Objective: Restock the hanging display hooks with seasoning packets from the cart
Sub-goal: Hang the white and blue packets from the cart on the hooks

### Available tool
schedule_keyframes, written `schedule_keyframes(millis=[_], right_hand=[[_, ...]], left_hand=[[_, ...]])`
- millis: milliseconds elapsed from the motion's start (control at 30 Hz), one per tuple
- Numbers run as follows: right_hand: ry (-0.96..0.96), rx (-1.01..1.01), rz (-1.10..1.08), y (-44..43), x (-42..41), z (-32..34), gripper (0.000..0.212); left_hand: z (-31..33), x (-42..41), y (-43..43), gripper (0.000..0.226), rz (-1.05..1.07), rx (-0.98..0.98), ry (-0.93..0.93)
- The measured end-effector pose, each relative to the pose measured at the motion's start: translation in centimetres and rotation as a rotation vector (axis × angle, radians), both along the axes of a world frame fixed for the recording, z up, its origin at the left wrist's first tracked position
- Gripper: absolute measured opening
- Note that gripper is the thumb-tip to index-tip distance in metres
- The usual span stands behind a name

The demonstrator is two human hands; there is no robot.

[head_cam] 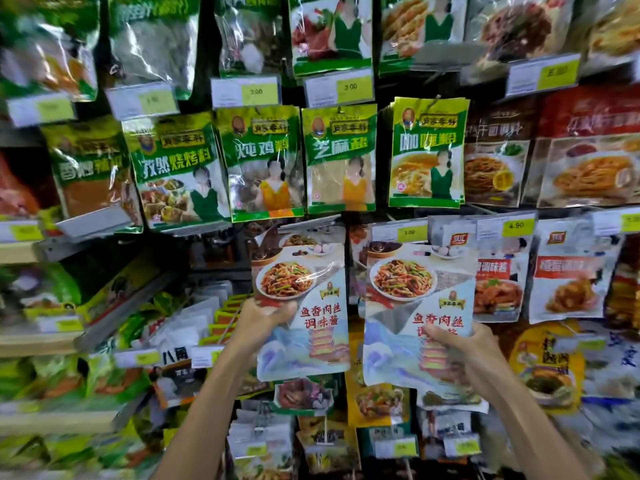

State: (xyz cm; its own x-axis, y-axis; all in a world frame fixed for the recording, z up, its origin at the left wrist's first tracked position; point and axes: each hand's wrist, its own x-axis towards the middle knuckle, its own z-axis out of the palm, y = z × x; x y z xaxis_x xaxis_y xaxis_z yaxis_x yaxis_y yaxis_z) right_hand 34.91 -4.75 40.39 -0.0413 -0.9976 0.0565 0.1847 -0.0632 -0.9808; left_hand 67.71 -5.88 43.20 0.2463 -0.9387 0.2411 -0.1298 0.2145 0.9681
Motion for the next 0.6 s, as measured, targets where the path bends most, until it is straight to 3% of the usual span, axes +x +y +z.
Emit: schedule_keyframes(millis=[167,433,600], right_hand=[[0.007,-0.024,0.049,-1.0,0.1,0.3,0.030],[0.035,-0.049,0.146,-3.2,3.6,0.9,0.021],[-0.001,-0.023,0.263,-4.7,9.0,0.1,0.034]], left_hand=[[0.1,0.6,-2.1,0.011,-0.014,0.039,0.041],[0.1,4.2,-1.7,0.013,0.064,0.025,0.035],[0.4,7.5,0.1,0.013,0.131,0.012,-0.011]])
